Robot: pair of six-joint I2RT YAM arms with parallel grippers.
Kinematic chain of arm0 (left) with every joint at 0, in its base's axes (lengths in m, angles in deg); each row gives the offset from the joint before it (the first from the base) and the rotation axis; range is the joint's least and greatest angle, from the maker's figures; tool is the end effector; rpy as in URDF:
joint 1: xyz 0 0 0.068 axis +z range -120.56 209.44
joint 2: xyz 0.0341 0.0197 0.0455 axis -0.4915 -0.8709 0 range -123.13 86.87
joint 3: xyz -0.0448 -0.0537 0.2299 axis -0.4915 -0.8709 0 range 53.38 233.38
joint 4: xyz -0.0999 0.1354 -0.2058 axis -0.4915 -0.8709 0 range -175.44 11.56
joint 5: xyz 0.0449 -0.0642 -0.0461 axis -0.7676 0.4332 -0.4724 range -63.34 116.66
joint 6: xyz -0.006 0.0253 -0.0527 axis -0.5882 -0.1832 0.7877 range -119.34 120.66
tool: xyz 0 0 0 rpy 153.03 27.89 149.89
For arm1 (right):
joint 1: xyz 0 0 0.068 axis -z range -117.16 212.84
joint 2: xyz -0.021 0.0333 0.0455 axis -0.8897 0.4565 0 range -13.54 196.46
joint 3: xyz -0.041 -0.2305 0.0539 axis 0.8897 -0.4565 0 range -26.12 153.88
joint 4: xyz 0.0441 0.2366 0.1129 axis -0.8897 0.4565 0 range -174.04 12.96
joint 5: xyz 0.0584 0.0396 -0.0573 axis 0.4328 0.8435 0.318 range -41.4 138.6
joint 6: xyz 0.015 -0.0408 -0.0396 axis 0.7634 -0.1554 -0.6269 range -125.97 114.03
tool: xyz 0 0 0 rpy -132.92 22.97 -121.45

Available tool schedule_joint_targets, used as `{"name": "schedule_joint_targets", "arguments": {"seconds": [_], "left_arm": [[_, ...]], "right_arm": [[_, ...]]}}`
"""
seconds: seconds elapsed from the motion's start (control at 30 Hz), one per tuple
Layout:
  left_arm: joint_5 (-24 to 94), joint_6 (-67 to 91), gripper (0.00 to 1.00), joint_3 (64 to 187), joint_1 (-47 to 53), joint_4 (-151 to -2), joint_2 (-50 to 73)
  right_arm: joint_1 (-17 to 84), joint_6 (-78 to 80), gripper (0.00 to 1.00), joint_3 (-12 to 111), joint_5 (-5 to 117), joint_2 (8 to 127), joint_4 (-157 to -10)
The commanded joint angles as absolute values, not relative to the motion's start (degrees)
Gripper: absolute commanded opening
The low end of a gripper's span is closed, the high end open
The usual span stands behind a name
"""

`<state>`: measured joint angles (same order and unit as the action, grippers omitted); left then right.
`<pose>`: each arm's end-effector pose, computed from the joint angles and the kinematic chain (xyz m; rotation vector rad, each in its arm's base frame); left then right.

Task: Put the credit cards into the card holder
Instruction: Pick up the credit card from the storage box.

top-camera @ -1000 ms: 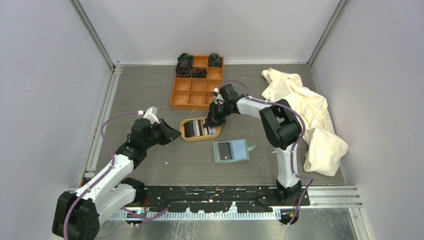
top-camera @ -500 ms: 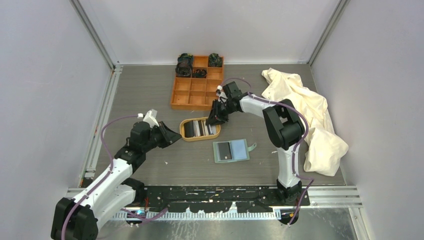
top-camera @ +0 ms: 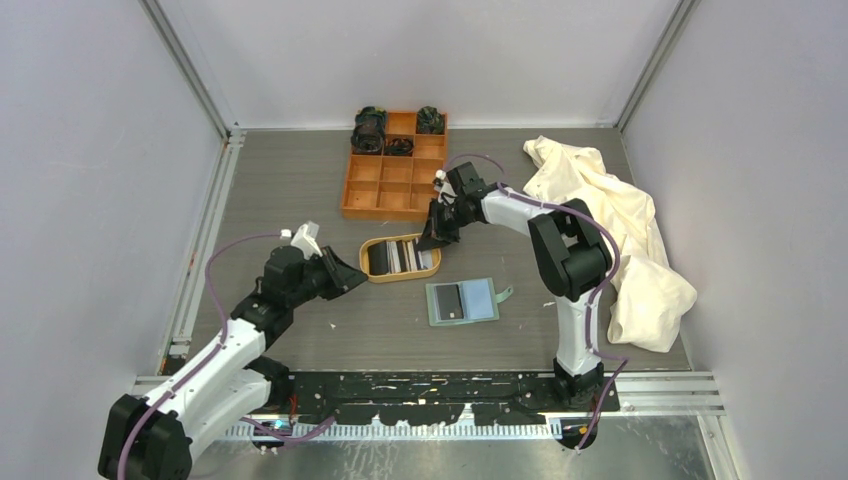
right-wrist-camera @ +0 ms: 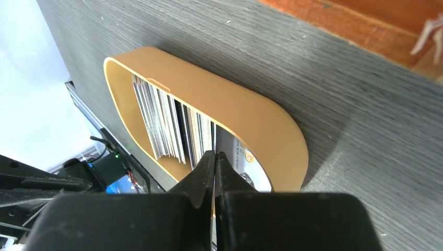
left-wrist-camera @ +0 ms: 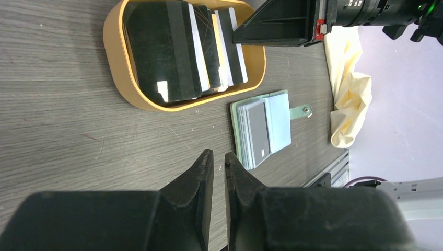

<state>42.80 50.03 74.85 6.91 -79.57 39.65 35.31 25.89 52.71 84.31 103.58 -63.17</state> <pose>0.1960 -0.0941 0.1761 -0.3220 2.1706 -1.0393 0.3554 0.2133 0.1174 -0.1404 2.7624 1.1474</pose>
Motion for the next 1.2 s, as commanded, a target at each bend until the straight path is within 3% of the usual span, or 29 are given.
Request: {"name": "schedule_joint_targets", "arguments": {"seconds": [0.0, 0.63, 1.17], "left_arm": [[44.2, 51.4, 0.15, 74.4, 6.2, -76.6, 41.0], [48.0, 56.6, 0.18, 71.1, 5.8, -66.6, 40.6], [48.5, 59.1, 0.19, 70.9, 5.2, -62.8, 38.1]], "right_arm": [[35.9, 22.5, 0.01, 53.7, 83.3, 98.0, -61.9], [38.8, 23.2, 0.01, 52.0, 89.1, 93.7, -63.3], [41.4, 46.4, 0.01, 46.6, 97.0, 94.8, -73.5]]}}
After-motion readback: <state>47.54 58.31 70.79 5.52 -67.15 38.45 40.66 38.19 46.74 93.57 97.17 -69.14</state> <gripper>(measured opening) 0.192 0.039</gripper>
